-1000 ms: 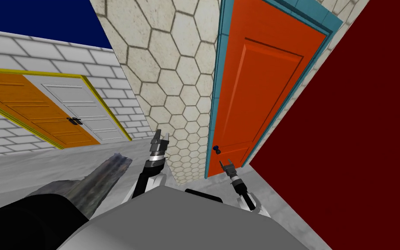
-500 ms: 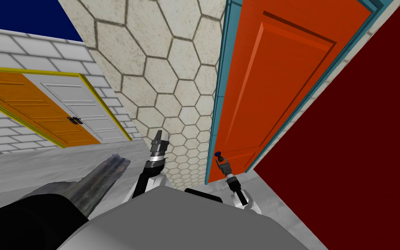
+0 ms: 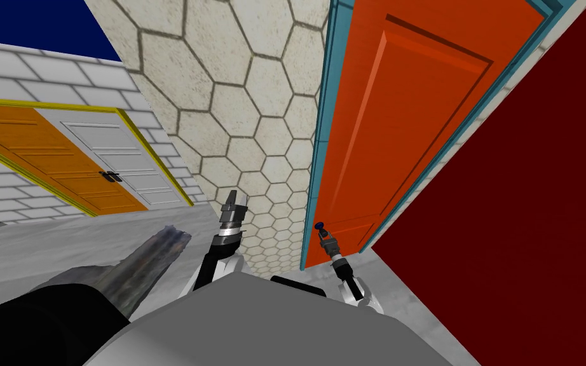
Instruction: Pull the door open
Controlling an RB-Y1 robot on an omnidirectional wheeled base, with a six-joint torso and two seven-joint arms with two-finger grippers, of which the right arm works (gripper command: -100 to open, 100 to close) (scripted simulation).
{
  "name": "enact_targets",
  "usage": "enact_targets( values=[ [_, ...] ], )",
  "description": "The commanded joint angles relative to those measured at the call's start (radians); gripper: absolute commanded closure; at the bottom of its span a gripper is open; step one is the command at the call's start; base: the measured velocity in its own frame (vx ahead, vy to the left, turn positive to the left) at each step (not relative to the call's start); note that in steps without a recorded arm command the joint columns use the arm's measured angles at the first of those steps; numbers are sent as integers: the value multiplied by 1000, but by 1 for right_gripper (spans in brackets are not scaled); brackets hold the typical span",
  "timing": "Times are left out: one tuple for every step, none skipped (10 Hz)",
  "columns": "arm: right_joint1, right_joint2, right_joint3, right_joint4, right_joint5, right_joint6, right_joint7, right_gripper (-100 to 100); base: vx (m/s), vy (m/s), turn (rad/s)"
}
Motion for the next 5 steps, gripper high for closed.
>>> enact_targets(
  values=[
    [2, 3, 2, 1, 1, -1, 0, 100, 0, 0, 0],
    [2, 3, 2, 1, 1, -1, 0, 100, 0, 0, 0],
    [2, -2, 2, -1, -14, 1, -31, 100, -30, -28, 156],
    [2, -4, 4, -2, -24, 1, -51, 100, -67, -59, 183],
    [3, -5, 5, -2, -31, 2, -68, 100, -53, -44, 109]
  ],
)
